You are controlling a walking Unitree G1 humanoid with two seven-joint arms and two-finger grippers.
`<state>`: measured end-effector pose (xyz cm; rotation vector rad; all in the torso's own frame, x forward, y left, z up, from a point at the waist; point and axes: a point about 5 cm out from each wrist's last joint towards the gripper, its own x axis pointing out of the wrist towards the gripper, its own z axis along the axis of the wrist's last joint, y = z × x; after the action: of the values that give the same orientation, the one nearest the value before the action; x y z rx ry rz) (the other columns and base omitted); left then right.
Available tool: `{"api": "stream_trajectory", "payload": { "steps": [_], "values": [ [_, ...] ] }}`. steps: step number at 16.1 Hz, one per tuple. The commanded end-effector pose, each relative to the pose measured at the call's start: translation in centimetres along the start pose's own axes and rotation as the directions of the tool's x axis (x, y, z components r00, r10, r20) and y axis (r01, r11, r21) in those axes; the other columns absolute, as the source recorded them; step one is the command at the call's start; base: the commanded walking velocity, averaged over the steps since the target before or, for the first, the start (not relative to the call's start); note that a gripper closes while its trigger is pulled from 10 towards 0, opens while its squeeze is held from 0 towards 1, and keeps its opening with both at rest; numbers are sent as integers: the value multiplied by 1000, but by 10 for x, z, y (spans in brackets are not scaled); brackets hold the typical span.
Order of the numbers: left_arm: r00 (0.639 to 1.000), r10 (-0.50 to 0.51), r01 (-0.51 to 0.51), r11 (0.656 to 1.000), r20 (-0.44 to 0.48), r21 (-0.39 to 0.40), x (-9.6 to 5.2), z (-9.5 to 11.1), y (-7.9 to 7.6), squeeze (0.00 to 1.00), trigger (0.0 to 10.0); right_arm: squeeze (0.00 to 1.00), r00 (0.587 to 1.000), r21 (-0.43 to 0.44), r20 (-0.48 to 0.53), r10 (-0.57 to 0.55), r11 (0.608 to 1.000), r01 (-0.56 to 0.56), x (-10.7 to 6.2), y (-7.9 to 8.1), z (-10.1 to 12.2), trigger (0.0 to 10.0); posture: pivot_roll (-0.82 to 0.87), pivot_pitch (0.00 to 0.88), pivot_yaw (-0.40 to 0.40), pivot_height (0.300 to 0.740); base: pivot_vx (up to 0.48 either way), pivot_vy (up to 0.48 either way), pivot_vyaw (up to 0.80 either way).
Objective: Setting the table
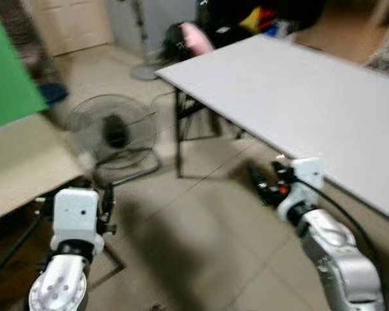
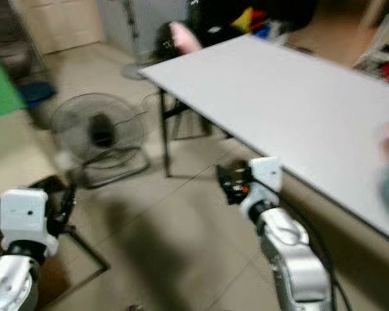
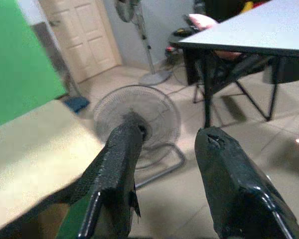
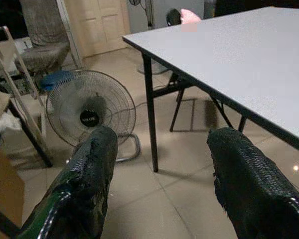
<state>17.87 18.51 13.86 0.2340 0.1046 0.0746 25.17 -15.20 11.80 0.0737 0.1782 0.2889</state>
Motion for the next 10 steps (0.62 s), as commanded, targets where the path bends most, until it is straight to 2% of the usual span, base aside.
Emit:
{"api": "stream_trajectory", "payload": {
  "steps": [1, 7, 10],
  "values": [
    [1000, 12, -12, 1000, 5, 16, 1, 1, 3, 0, 10000, 0, 1000, 10, 7, 19, 1000, -19, 3, 5, 3, 10000, -21, 8, 24, 740, 0, 300, 0],
    [1000, 15, -15, 1000, 5, 15, 0, 1, 4, 0, 10000, 0, 1000, 9, -1, 27, 1000, -27, 3, 5, 2, 10000, -12, 6, 17, 740, 0, 301, 0],
    [1000, 18, -18, 1000, 9, 17, -1, 2, 5, 0, 10000, 0, 998, 11, 8, 61, 998, -61, 6, 11, 4, 10000, -2, 1, 11, 740, 0, 301, 0]
  ]
}}
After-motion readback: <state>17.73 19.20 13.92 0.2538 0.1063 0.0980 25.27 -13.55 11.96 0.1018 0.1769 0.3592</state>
